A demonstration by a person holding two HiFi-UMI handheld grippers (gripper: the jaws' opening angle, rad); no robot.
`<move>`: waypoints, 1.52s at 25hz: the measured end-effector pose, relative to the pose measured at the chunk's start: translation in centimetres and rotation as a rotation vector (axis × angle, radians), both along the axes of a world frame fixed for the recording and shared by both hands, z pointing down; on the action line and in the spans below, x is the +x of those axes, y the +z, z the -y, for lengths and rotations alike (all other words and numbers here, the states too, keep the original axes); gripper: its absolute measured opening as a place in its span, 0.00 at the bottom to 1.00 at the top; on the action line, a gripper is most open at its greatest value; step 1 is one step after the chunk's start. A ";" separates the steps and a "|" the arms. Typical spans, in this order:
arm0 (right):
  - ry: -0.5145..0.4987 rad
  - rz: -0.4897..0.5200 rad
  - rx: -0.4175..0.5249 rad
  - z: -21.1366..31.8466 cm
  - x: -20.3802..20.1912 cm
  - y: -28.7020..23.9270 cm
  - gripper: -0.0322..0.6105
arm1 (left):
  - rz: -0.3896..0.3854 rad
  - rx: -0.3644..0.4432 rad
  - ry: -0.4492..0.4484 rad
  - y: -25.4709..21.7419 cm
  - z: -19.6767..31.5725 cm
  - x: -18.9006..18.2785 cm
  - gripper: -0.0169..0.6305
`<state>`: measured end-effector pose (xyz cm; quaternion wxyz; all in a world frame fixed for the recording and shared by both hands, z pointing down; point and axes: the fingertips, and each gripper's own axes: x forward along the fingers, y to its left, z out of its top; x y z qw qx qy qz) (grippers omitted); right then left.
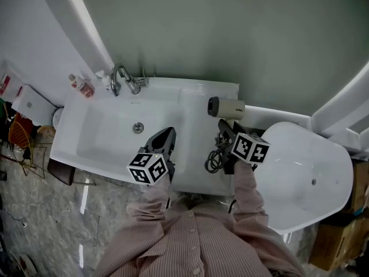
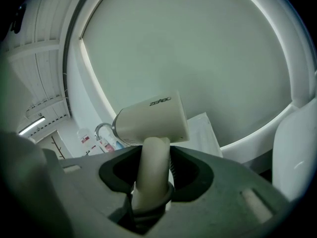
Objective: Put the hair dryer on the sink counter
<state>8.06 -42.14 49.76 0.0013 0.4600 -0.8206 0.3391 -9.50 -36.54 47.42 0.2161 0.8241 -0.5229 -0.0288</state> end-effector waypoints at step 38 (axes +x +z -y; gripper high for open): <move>-0.054 -0.251 -0.332 5.6 -3.3 13.2 0.31 | -0.058 -0.333 0.088 12.1 6.5 1.4 0.02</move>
